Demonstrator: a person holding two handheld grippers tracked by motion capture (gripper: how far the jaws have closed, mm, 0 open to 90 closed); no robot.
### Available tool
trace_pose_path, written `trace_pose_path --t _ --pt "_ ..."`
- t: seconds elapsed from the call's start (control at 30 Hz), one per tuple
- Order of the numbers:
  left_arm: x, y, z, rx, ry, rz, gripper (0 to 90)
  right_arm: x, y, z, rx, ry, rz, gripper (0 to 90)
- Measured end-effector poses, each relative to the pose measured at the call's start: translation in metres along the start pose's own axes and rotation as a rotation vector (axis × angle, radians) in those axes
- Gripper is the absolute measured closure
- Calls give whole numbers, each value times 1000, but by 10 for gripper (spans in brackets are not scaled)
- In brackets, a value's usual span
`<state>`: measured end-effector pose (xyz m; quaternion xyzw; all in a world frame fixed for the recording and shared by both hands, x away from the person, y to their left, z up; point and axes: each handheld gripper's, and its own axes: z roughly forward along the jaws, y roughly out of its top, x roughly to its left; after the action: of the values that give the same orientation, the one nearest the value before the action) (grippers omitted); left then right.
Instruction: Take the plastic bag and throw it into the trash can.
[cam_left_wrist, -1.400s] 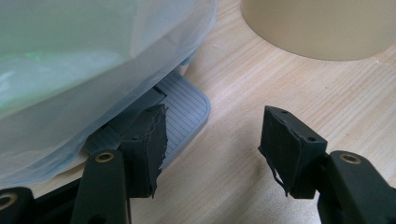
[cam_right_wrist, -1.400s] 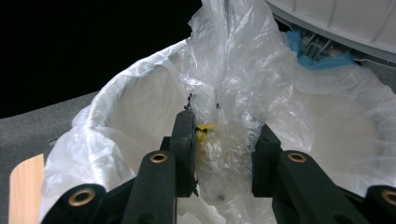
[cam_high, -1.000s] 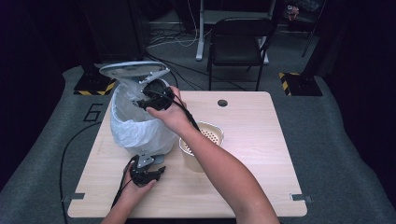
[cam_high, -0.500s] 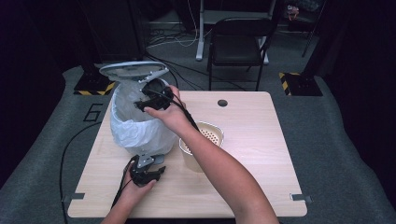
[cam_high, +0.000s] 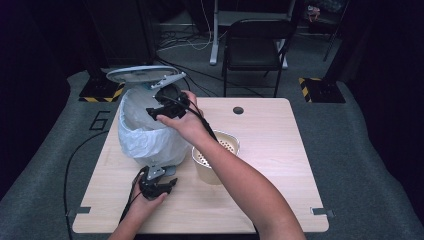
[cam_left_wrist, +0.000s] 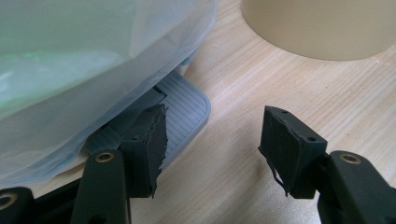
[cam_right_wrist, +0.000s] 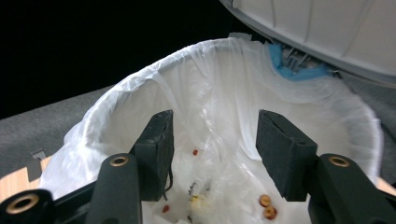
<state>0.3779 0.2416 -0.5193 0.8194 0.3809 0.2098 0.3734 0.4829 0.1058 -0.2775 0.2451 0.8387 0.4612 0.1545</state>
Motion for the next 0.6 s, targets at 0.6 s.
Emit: trace_pose_path --t 0.6 --pt "0 -1 1 -18 10 -4 409 -4 -12 -64 -47 -24 1 490"
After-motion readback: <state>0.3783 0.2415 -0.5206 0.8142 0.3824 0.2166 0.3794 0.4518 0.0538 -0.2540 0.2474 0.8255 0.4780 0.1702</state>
